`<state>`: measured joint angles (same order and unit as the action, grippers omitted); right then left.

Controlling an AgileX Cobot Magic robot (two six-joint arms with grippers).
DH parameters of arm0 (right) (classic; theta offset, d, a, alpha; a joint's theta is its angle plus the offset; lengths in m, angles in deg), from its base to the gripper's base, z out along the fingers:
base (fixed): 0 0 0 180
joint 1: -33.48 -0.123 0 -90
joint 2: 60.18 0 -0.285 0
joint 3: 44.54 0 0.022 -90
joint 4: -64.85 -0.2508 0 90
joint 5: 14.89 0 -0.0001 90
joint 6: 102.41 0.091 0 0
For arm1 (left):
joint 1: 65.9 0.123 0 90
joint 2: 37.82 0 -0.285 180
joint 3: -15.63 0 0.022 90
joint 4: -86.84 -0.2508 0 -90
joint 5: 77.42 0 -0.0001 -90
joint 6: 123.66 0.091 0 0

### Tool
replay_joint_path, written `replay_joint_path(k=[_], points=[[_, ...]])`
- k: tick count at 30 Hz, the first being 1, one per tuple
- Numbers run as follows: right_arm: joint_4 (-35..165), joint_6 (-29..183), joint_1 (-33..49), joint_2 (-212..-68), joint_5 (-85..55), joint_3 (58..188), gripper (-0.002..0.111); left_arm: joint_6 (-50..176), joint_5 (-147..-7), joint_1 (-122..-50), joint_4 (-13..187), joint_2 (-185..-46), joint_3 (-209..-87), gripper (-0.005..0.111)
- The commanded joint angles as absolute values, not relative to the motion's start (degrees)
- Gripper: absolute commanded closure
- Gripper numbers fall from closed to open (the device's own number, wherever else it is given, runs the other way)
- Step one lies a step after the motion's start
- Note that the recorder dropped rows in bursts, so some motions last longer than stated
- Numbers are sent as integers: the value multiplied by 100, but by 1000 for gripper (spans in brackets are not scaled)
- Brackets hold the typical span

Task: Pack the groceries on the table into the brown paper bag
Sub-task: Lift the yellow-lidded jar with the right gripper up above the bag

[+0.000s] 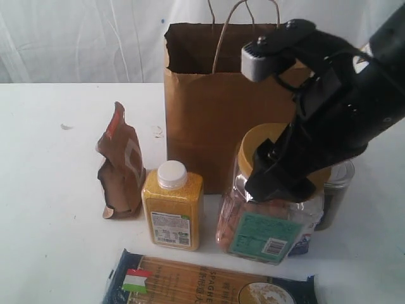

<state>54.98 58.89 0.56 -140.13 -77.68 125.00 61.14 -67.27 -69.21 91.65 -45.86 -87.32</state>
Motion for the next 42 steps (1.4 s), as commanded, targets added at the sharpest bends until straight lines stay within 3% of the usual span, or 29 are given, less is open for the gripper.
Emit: replay_joint_path(k=[1, 6, 22, 42], points=[[6156, 6402, 96, -13415, -7878, 12511, 108, 6110, -6764, -6956, 9187, -4561, -8715, 107], [6604, 6748, 96, -13006, -8485, 12843, 108, 6110, -6764, -6956, 9187, -4561, -8715, 107], [8479, 7544, 96, -12918, -8485, 14408, 108, 6110, -6764, -6956, 9187, -4561, -8715, 107], [8227, 7800, 681, -15175, -7273, 16470, 108, 6110, -6764, -6956, 9187, -4561, -8715, 107]])
